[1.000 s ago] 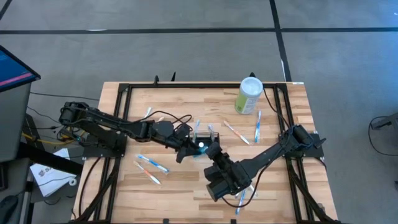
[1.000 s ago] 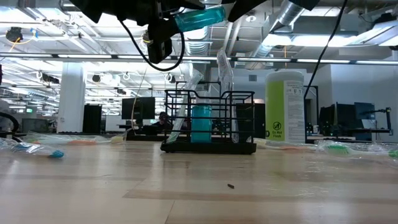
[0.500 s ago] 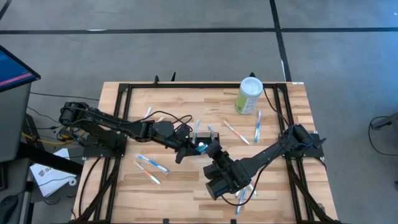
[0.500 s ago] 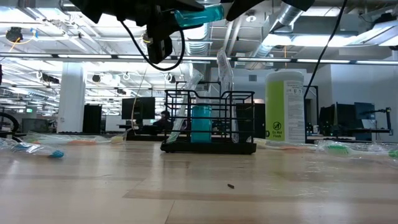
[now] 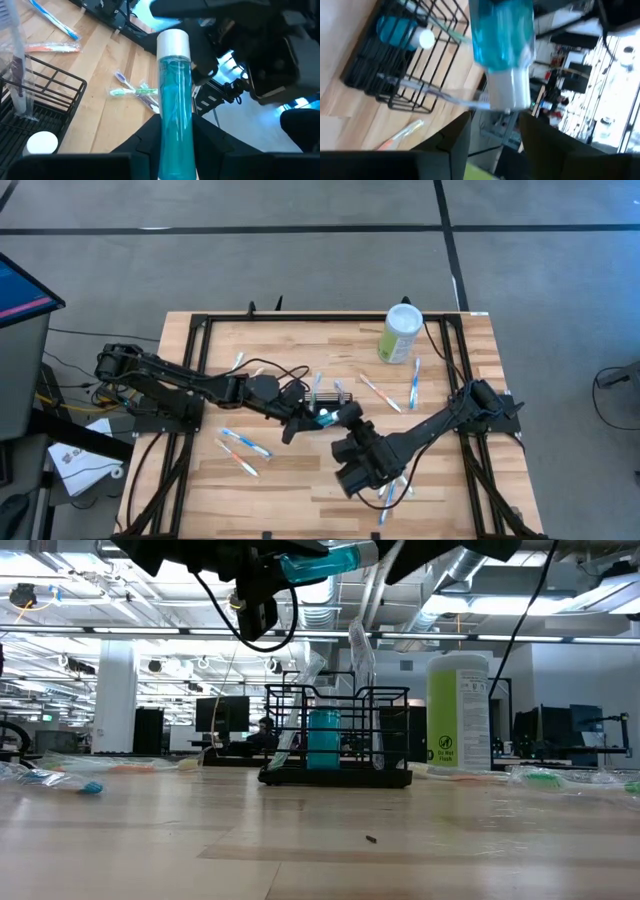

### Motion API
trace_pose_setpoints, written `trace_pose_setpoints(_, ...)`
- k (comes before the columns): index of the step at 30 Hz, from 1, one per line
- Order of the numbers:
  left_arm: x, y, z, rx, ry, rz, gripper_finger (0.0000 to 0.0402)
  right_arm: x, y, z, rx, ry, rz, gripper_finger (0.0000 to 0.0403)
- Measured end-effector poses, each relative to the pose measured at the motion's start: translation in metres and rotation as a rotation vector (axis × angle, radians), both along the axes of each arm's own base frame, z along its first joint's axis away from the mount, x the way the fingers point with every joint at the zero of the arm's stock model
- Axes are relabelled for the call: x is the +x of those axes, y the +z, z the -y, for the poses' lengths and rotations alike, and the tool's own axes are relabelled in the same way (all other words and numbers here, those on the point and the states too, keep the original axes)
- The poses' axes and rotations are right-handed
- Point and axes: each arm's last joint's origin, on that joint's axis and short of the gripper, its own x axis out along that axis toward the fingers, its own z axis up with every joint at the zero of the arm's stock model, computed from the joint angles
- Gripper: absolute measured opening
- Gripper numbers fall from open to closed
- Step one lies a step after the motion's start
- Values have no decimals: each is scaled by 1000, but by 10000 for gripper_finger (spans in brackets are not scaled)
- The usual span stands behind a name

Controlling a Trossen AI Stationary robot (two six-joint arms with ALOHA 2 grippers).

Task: Pick & Place toothbrushing station
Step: Put the mouthwash bottle into the middle compartment of the organizer

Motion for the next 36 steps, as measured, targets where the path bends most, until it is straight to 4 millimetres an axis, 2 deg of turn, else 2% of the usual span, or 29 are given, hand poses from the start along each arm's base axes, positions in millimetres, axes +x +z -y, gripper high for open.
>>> trace_pose_setpoints(6,0,0,-1,7,16,1,80,-12,9,7,48,-115,103,169)
trace_pose_setpoints(12,0,0,-1,10,22,5,80,-26,30,11,188,-184,234,156)
trace_pose_setpoints(18,0,1,3,20,18,12,81,-54,50,20,330,-295,467,143)
trace_pose_setpoints(22,0,1,3,48,27,20,81,-79,49,20,443,-358,662,139)
trace_pose_setpoints(27,0,2,4,87,51,35,81,-103,32,14,605,-324,874,139)
trace_pose_setpoints(31,1,4,6,124,59,70,81,-115,19,14,751,-291,995,137)
trace_pose_setpoints(36,1,9,13,184,61,136,81,-116,12,19,866,-215,1130,137)
